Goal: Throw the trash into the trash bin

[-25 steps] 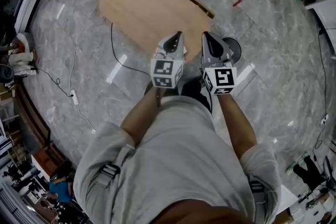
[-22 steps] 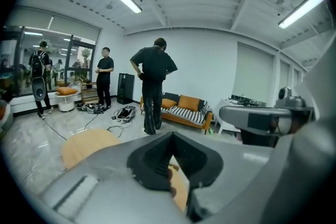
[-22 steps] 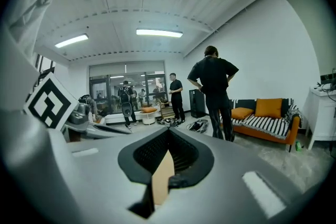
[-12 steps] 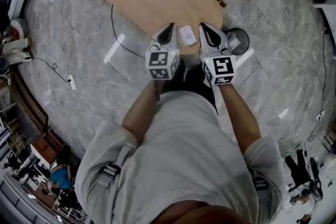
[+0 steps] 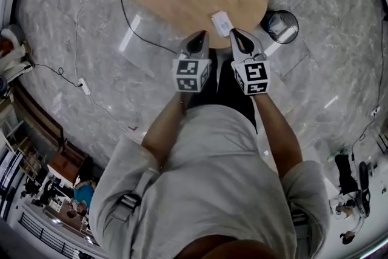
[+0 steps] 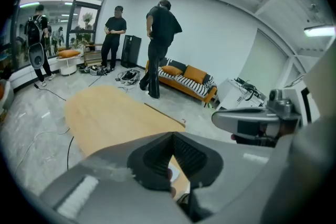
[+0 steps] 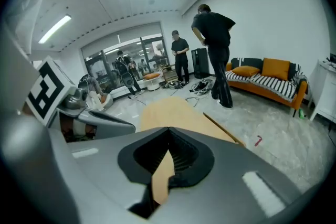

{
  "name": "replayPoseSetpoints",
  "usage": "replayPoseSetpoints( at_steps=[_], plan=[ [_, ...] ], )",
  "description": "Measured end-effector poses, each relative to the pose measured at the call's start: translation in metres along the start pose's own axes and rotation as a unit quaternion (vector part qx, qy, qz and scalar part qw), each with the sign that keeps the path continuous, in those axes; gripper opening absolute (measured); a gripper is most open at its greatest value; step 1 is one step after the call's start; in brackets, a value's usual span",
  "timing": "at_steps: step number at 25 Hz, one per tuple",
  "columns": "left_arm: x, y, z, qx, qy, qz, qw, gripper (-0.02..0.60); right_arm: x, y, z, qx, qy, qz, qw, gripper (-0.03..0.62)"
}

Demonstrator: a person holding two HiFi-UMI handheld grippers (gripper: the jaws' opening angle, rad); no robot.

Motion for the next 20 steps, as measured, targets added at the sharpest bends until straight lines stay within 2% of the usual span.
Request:
replayPoseSetpoints(
  at_steps=[4, 7, 13, 17, 20],
  plan=[
    [0.029, 0.017, -0.021, 0.002, 0.045, -0.014, 0.9989, 0.018, 0.014, -0.005, -0.039, 0.028, 0.037, -0.022, 0.999, 0.008],
    [0.057, 0.036, -0.035, 0.014, 0.081, -0.022, 0.9964, 0.018, 0.032, -0.003, -0.073, 0.041, 0.07, -0.022, 0.996, 0.008],
    [0.097, 0.072, -0.086, 0.026, 0.157, -0.018, 0.9872, 0.018, 0.063, 0.007, -0.149, 0.079, 0.125, -0.031, 0.989, 0.008],
    [0.106, 0.088, -0.099, 0.035, 0.168, -0.007, 0.9852, 0.018, 0.071, 0.012, -0.172, 0.105, 0.128, -0.051, 0.985, 0.008],
    [0.116, 0.093, -0.102, 0.045, 0.18, -0.013, 0.9825, 0.018, 0.078, 0.014, -0.186, 0.136, 0.138, -0.06, 0.979, 0.008]
  ],
)
Point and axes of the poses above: the fingertips, and each gripper's own axes: x forward along the fingers, y to its left, z out of its top, the point moved 9 cm from there along -x, backward along the fingers, and after that the axes turned 14 degrees about -x, right-handed, at the moved point
